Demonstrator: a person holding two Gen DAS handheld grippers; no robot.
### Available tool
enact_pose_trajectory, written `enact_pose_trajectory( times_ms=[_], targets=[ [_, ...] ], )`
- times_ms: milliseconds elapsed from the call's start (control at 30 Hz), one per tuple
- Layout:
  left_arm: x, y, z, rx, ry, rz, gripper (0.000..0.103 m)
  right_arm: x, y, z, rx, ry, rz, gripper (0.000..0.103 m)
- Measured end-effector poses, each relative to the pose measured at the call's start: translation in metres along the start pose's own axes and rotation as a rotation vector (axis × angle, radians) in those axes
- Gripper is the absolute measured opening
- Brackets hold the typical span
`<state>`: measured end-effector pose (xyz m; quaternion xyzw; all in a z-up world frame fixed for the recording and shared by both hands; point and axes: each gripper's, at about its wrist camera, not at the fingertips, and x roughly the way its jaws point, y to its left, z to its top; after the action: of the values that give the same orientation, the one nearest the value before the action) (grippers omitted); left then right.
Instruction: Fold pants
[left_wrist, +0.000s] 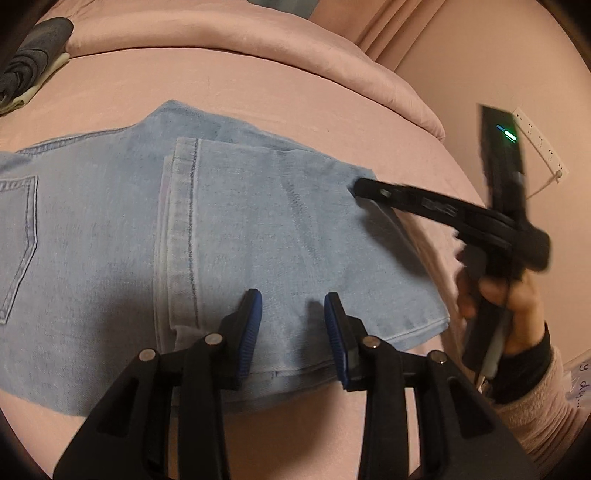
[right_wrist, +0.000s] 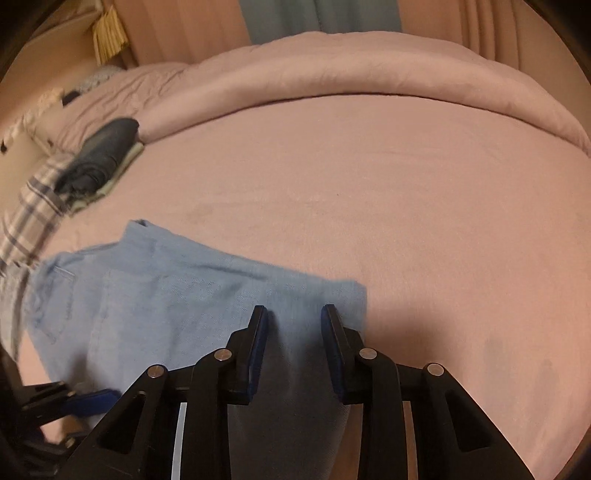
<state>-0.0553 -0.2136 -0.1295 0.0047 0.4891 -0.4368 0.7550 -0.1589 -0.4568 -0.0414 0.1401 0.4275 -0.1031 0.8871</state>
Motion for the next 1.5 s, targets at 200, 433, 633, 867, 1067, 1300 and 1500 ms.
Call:
enact_pose_trajectory(
  times_ms=[200,433,633,867,1067,1300,1500],
  targets=[
    [-0.009,0.004,-0.004,-0.027,-0.002,-0.029,0.033,-0.05,0.016,-0.053,-0.022,-0.063,0.066,0.032],
    [-0.015,0.001,-0.01,-0.032,-0.007,-0.013,0.032,-0.057,0.035,-0.104,-0.066,-0.034,-0.005,0.032],
    [-0.015,-0.001,-0.007,-0.058,-0.003,0.0,0.032,-0.054,0.041,-0.104,-0.088,-0.05,-0.053,0.032],
    [-0.034,0.003,-0.019,-0.057,-0.027,0.034,0.033,-0.081,0.046,-0.104,-0.063,-0.153,0.014,0.032],
    [-0.047,0.009,-0.018,-0.09,-0.04,0.011,0.033,-0.05,0.058,-0.11,-0.105,-0.085,-0.044,0.032],
    [-0.097,0.043,-0.027,-0.178,-0.148,0.053,0.053,-0.067,0.06,-0.109,-0.066,-0.133,-0.01,0.035],
    [-0.139,0.102,-0.056,-0.416,-0.223,0.025,0.064,-0.063,0.092,-0.107,-0.13,-0.152,0.059,0.035]
  ],
)
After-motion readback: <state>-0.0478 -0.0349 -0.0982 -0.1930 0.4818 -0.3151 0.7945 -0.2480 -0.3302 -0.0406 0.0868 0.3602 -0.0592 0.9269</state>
